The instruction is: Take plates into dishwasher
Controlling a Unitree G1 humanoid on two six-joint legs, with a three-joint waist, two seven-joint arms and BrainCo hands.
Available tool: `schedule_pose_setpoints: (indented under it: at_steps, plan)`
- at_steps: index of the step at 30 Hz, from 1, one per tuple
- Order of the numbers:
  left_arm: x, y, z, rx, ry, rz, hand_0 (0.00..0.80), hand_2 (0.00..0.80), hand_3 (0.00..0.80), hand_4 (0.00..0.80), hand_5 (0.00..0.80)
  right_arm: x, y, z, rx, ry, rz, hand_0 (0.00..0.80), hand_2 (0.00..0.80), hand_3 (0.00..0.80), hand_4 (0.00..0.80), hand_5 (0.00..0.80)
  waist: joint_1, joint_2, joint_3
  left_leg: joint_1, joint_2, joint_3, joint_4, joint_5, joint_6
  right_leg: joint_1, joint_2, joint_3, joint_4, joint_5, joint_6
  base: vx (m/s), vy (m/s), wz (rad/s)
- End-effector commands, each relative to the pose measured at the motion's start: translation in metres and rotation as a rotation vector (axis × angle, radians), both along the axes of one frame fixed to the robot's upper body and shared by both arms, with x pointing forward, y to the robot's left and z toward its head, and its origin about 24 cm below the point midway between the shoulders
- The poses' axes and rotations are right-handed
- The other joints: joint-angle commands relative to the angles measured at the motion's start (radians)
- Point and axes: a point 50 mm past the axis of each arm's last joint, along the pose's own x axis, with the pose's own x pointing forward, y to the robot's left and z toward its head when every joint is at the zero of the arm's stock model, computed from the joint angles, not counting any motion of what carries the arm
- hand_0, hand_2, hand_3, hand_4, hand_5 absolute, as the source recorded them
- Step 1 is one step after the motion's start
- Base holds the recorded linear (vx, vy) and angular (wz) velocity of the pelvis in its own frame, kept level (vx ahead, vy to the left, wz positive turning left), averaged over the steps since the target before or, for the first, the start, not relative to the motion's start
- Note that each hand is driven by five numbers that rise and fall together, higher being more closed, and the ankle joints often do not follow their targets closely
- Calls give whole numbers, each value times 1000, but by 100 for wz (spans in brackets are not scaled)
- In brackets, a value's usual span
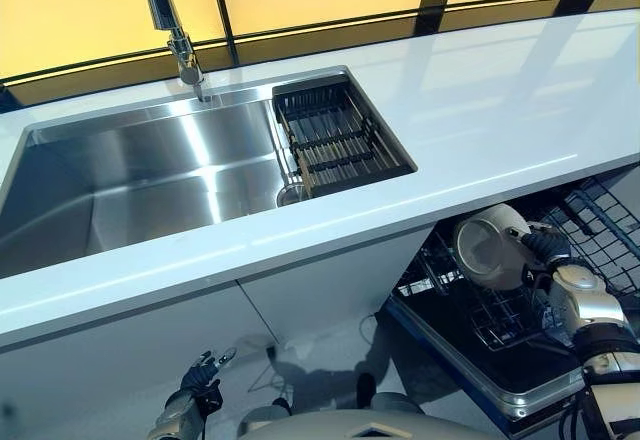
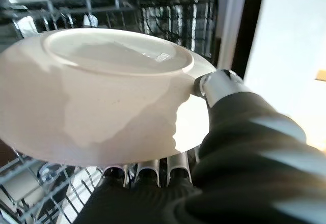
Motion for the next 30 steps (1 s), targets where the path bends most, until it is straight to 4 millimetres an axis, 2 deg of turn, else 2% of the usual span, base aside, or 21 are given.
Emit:
schedule_pose_setpoints:
  at_steps: [1, 12, 30]
  plan:
    - [24, -3, 7, 28, -75, -79, 0, 0, 0, 0, 0, 37, 5, 33, -10, -139, 15, 800, 800, 800, 800, 800, 31, -16, -16, -20, -44, -12, 39, -79, 51, 7, -46, -78, 67, -74, 69, -6, 3, 3]
    - [28, -6, 8, 22, -96, -75, 0, 0, 0, 0, 0, 32, 16, 6, 15, -36, 26, 800, 800, 800, 800, 800, 39, -2, -11, -16, -44, -12, 43, -80, 51, 14, -52, -86, 70, -77, 69, 0, 0, 0]
    - [28, -8, 8, 10, -101, -80, 0, 0, 0, 0, 0, 23, 23, -14, 121, 27, 75, 800, 800, 800, 800, 800, 43, 3, -7, -13, -43, -14, 43, -77, 49, 18, -55, -88, 69, -78, 68, 0, 0, 0]
